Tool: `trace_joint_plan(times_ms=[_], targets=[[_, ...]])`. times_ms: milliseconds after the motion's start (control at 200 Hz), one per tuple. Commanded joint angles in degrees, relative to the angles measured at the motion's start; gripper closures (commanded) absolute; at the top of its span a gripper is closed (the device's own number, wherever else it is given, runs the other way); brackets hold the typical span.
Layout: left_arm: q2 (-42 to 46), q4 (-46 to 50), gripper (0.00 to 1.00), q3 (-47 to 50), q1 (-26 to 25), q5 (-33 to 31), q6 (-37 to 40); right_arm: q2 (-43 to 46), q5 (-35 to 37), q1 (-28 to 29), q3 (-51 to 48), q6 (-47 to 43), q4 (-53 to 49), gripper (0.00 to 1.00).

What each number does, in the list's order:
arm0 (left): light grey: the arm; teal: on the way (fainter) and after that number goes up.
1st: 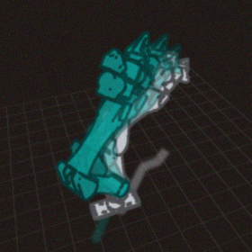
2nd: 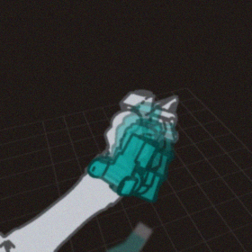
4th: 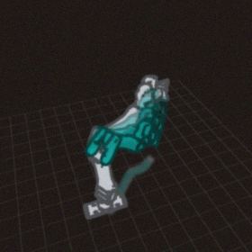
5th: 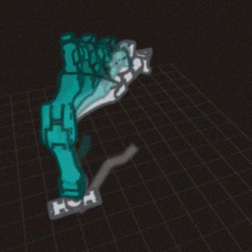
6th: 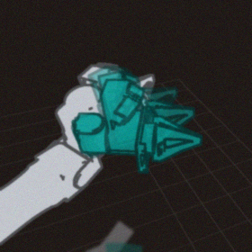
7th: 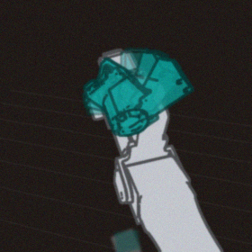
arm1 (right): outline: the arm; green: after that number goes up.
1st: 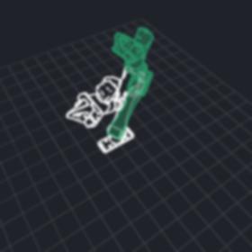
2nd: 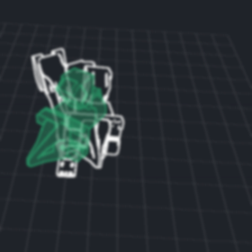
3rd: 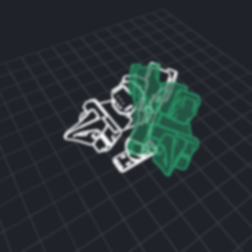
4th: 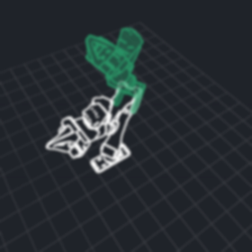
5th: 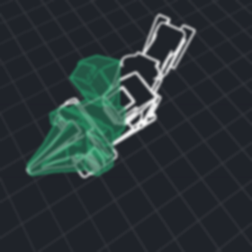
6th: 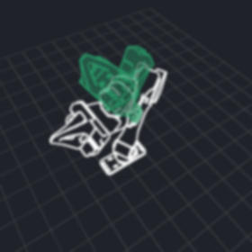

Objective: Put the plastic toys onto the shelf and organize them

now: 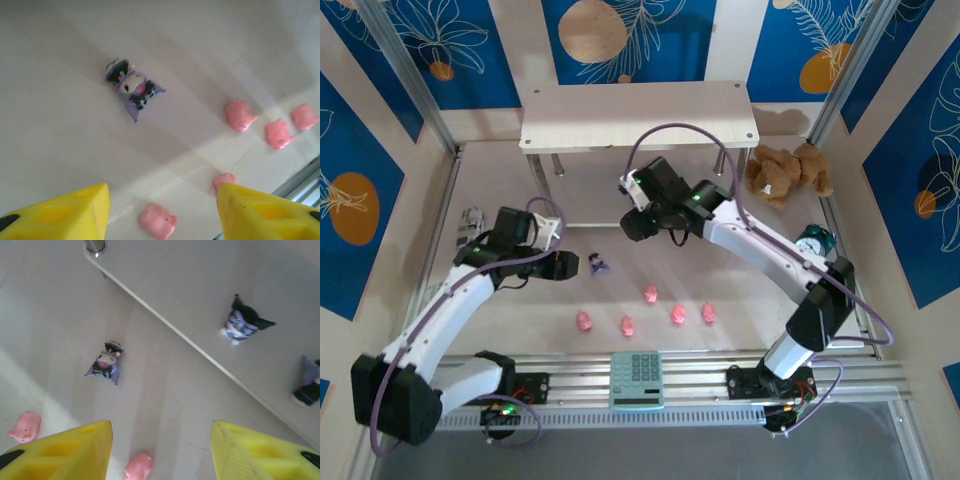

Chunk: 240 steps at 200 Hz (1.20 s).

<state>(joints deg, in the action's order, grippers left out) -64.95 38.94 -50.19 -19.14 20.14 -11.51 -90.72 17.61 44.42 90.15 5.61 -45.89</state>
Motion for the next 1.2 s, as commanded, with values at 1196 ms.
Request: trace_joint_plan(times_ms=[1196], targets=[[-29.2, -13.6, 0.43, -8.3, -11.8, -18.1, -15.6, 26.0, -13.0, -19.1, -22.0, 2.5, 7.4, 0.40]])
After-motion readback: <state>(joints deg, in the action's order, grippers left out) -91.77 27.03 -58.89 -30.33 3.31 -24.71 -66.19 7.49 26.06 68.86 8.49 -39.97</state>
